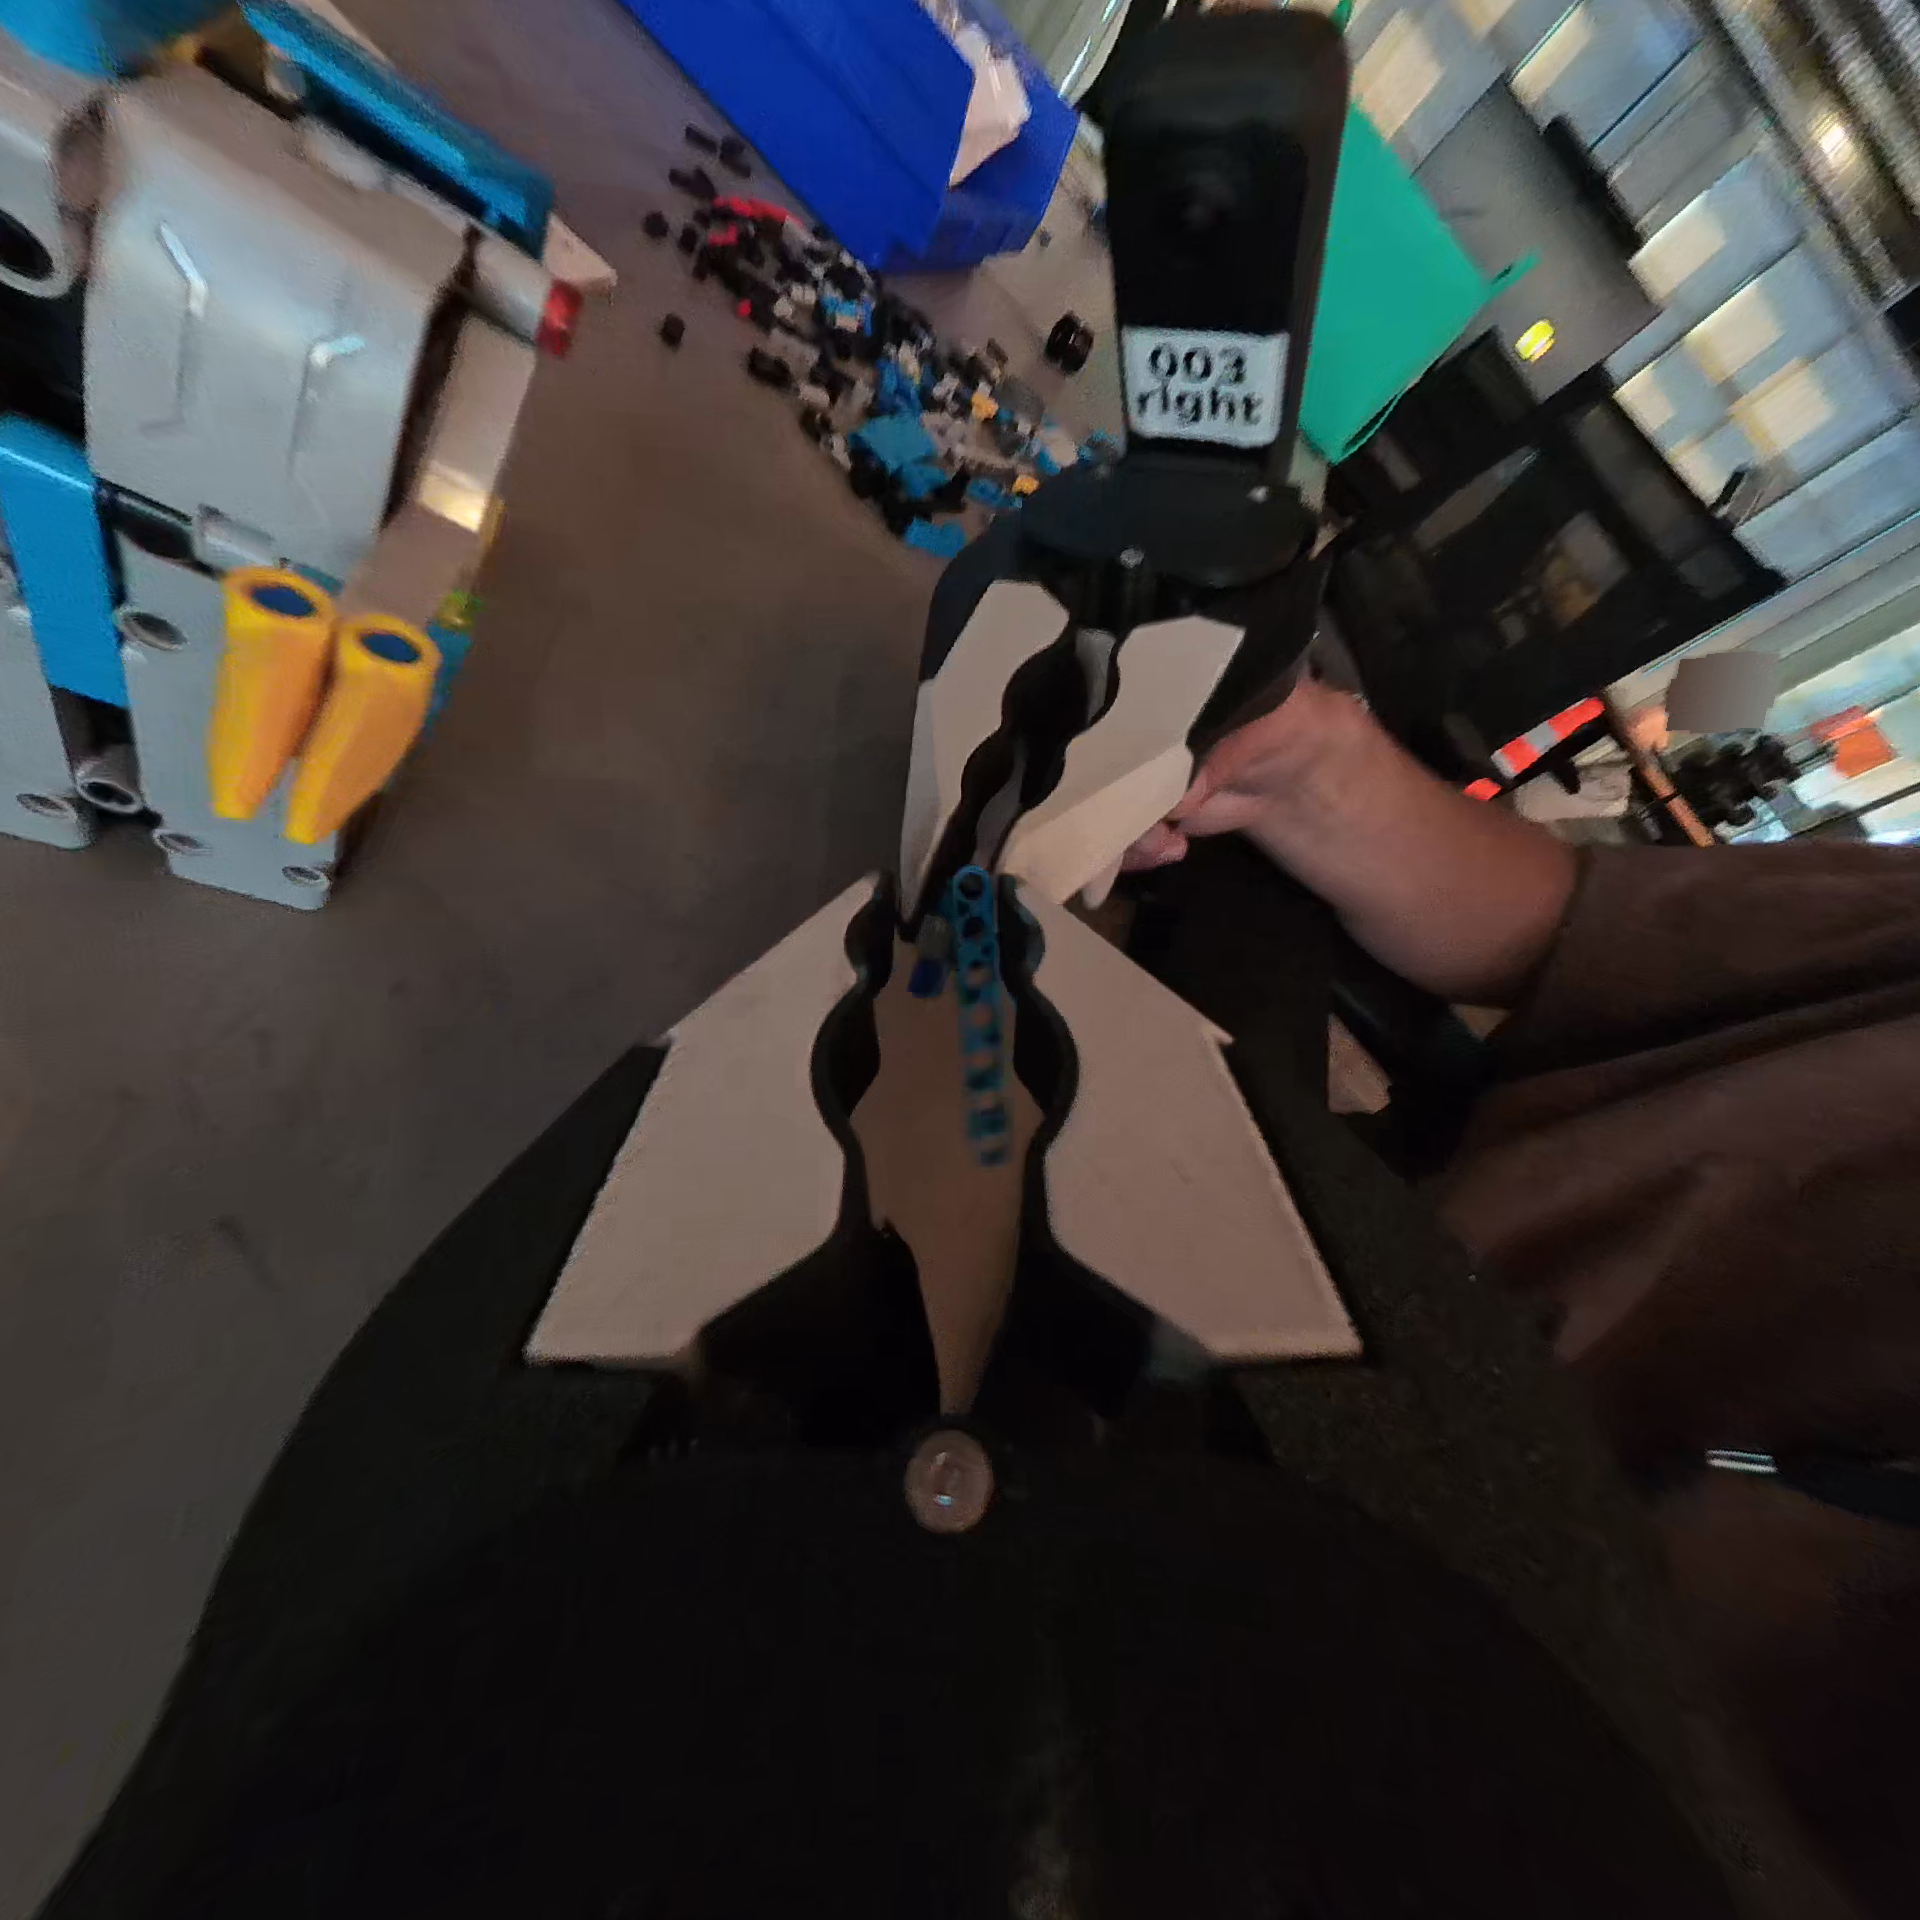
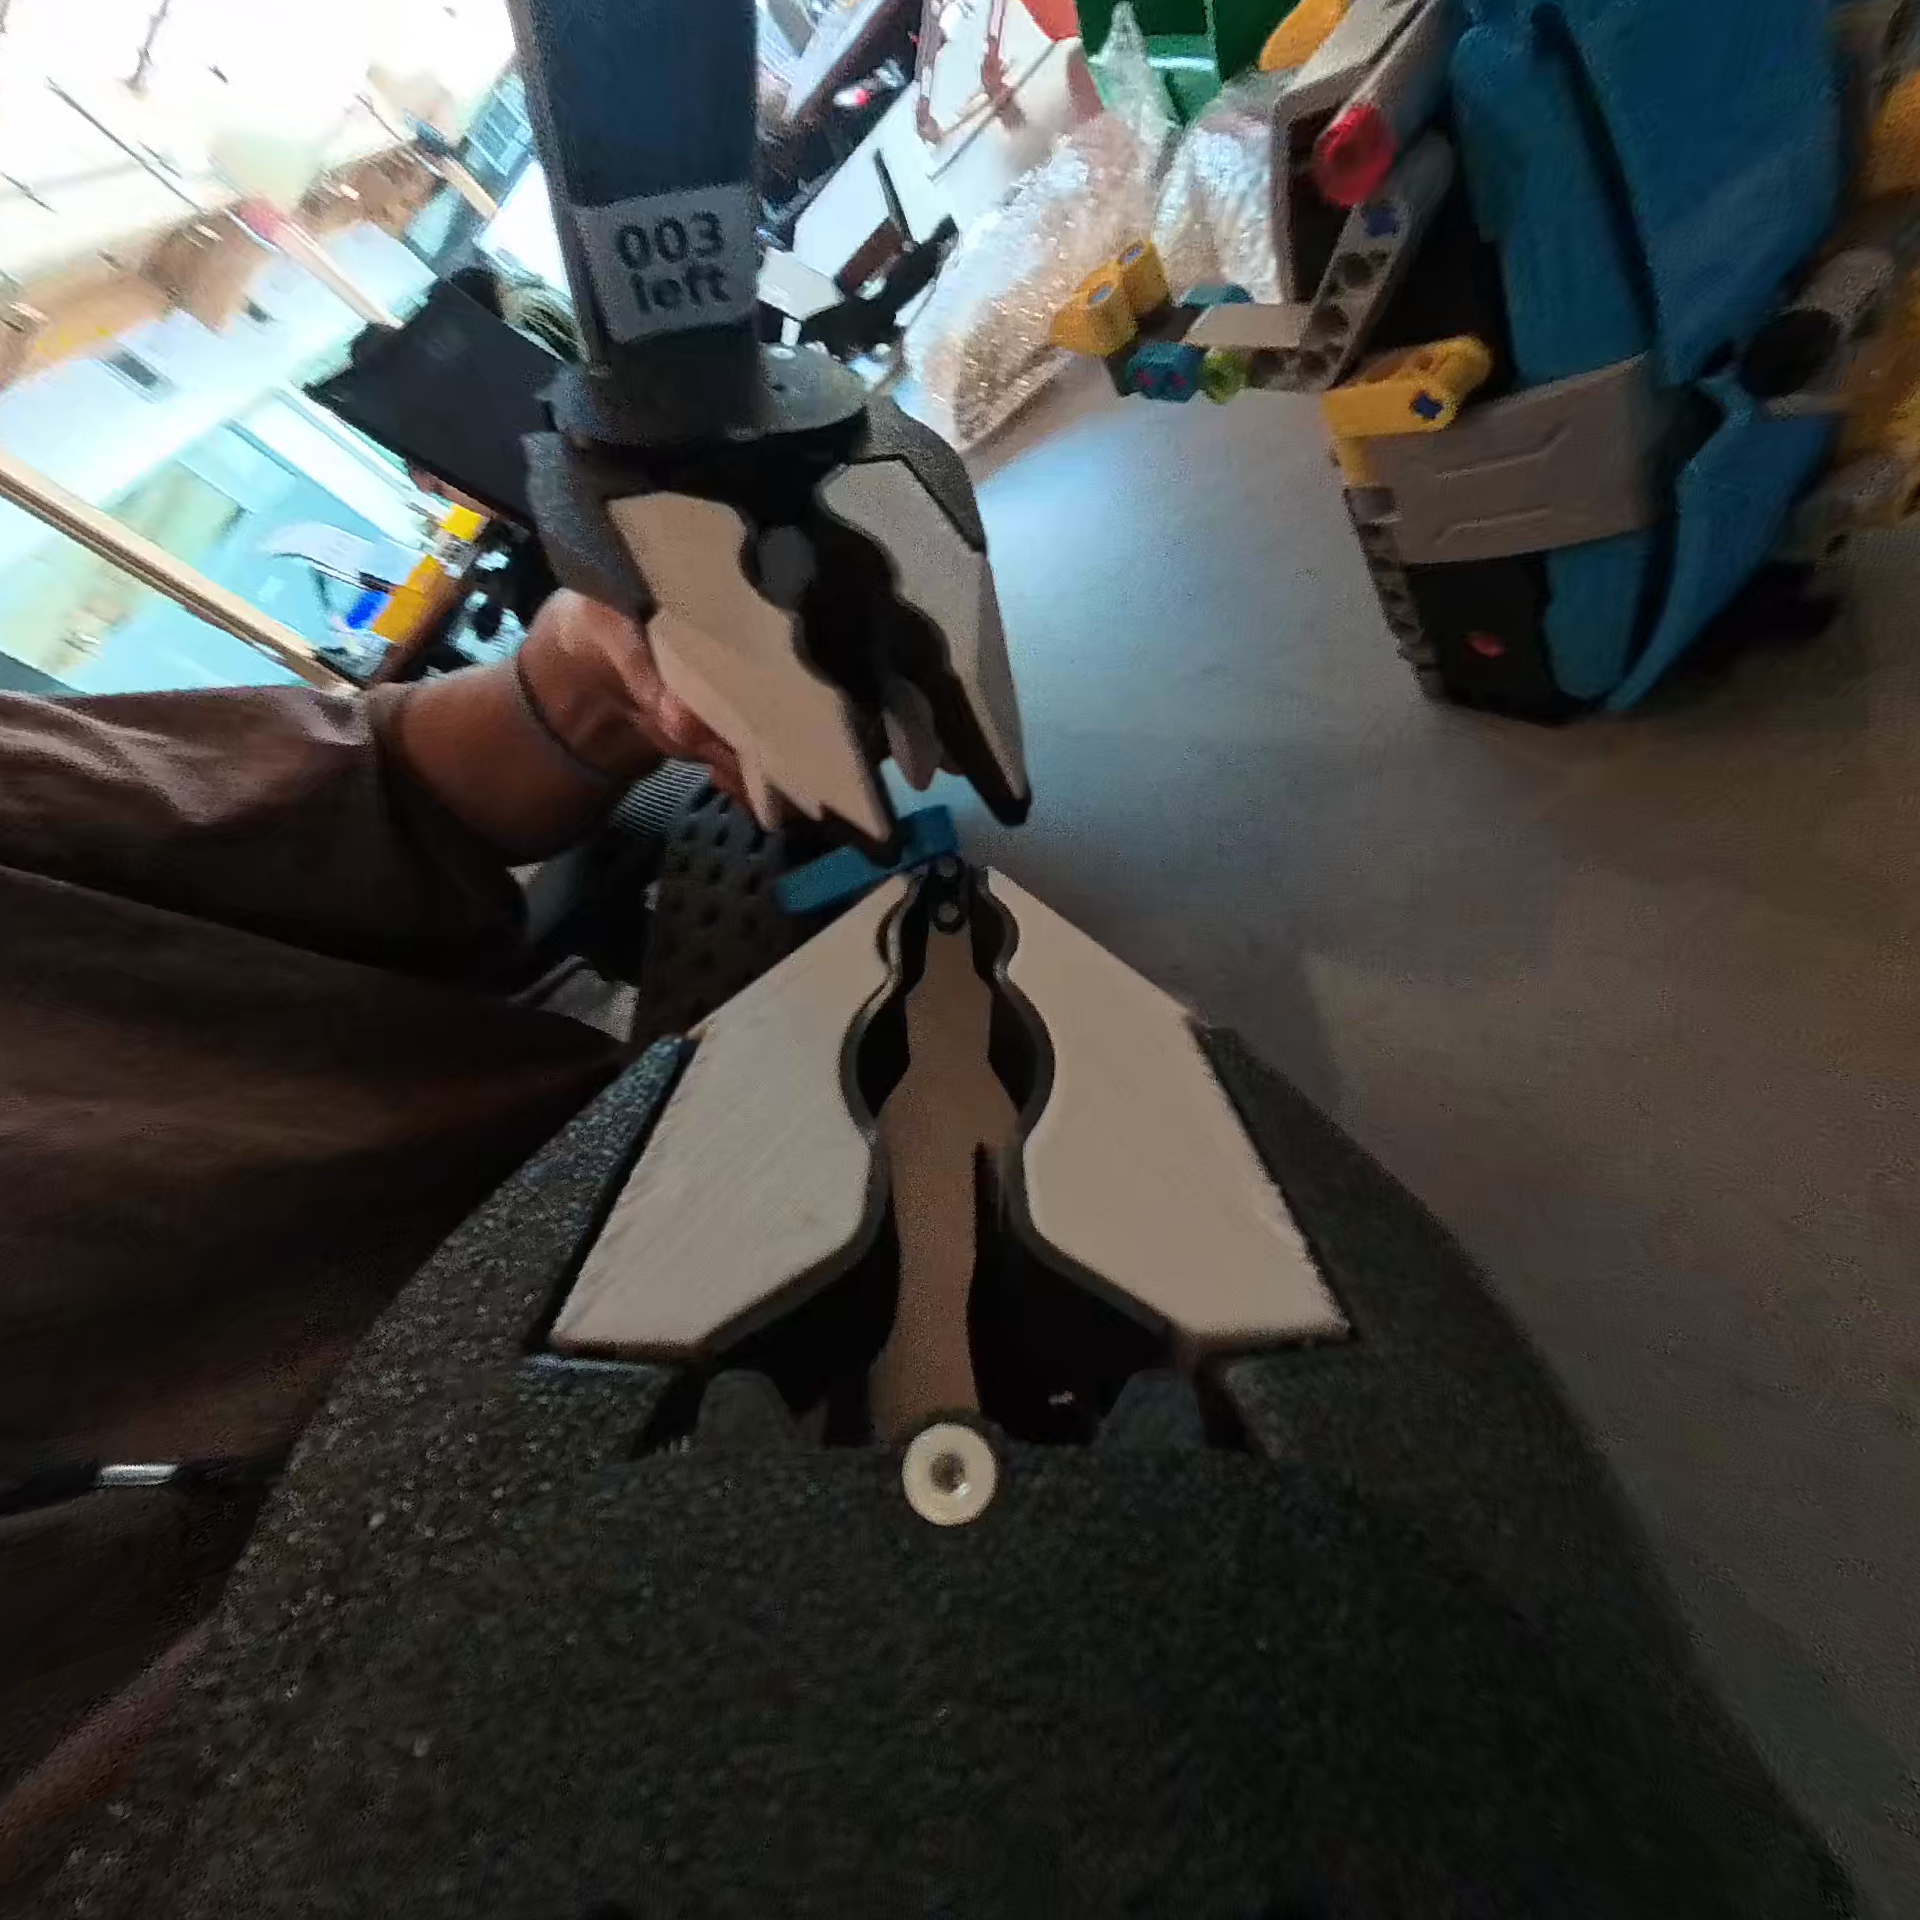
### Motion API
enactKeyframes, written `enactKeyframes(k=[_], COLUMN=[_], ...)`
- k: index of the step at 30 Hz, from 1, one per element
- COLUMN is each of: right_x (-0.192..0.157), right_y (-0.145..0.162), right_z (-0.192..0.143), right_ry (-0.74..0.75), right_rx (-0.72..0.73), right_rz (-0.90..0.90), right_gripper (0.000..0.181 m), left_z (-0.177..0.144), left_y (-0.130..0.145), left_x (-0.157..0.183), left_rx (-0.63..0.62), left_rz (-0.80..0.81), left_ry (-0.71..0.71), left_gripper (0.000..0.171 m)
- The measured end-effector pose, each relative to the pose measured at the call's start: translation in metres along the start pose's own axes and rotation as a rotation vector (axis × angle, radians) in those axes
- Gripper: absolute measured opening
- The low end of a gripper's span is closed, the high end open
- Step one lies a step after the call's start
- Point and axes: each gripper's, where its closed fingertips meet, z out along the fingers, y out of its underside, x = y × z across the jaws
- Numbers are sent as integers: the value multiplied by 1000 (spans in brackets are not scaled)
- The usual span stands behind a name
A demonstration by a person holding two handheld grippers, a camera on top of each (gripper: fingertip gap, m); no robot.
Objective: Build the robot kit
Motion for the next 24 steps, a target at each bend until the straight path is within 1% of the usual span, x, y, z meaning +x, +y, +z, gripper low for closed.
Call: enactKeyframes(k=[2, 4, 7, 9, 11, 14, 16, 20, 22, 24], right_x=[3, 5, 5, 11, 22, 30, 30, 30, 30, 29], right_y=[-1, -3, -4, -4, -3, -5, -7, -4, 0, 2], right_z=[-2, -3, -4, -7, -14, -22, -24, -19, -18, -17], right_ry=[28, 41, 39, 86, 164, 204, 198, 201, 208, 207], right_rx=[1, 15, 20, 6, -10, -4, 9, -12, -33, -45], right_rz=[-22, -31, -31, -59, -107, -116, -106, -116, -128, -138], right_gripper=[7, 7, 7, 7, 7, 7, 7, 7, 7, 7], left_z=[2, 1, -1, -9, -20, -36, -37, -19, -16, -11], left_y=[2, -1, -1, -4, -4, 14, 25, 42, 44, 43], left_x=[-2, -5, -6, -11, -16, -32, -42, -44, -52, -55], left_rx=[-14, 3, 6, 8, -21, -208, -327, -493, -590, -657], left_rz=[21, 31, 35, 58, 148, 426, 553, 617, 709, 755], left_ry=[-37, -74, -85, -111, -151, -262, -312, -235, -238, -222], left_gripper=[22, 23, 22, 23, 23, 23, 24, 28, 28, 28])
